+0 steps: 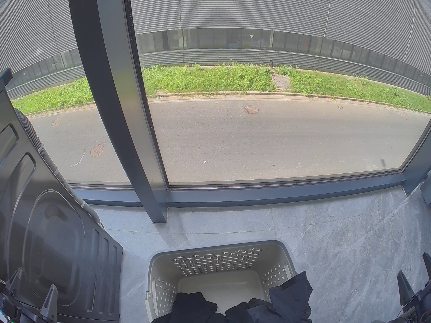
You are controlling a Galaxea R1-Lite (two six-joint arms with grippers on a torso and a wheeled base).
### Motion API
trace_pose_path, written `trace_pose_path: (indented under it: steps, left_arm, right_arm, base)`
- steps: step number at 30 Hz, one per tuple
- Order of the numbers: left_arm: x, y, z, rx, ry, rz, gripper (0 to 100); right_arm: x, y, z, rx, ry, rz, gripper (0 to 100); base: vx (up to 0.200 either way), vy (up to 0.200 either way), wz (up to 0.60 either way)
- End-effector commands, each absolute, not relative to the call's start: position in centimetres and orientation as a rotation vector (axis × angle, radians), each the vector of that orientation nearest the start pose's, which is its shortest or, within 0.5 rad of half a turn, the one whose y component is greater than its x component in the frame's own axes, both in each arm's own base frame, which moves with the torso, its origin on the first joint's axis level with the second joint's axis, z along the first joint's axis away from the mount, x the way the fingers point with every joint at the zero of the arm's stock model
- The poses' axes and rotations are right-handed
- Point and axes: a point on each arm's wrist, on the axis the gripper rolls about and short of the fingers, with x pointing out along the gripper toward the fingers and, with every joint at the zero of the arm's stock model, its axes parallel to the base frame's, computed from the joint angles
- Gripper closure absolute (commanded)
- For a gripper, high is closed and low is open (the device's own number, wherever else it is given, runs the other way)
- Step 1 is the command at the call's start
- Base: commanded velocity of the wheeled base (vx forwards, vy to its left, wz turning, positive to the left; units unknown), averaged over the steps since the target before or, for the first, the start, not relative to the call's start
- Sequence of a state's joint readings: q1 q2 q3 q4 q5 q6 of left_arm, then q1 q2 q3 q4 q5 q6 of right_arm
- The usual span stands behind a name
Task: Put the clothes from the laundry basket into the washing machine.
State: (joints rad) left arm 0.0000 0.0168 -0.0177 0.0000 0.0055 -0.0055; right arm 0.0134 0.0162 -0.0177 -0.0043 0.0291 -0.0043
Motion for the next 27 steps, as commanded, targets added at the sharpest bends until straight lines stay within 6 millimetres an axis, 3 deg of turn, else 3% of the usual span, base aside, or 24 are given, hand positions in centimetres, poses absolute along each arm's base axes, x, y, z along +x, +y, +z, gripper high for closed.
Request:
trace_pose_path:
  steps: [1,25,27]
  left_arm:
    - [-2.3,0.01,7.63,-0.006,-0.003,0.006,0]
    - [-2.3,0.02,7.63,-0.006,-0.003,0.008,0]
    - [-2.3,0.01,7.63,-0.006,-0.003,0.006,0]
  right_arm:
    - [-2.28,0.03,7.6,-0.005,-0.005,0.043,0]
    - [-2.28,0.03,7.6,-0.005,-0.005,0.043,0]
    - [-2.28,0.03,7.6,-0.005,-0.005,0.043,0]
  base:
    - [0.0,0.0,0.0]
    - [0.0,0.0,0.0]
    - [-0.2,0.0,0.0]
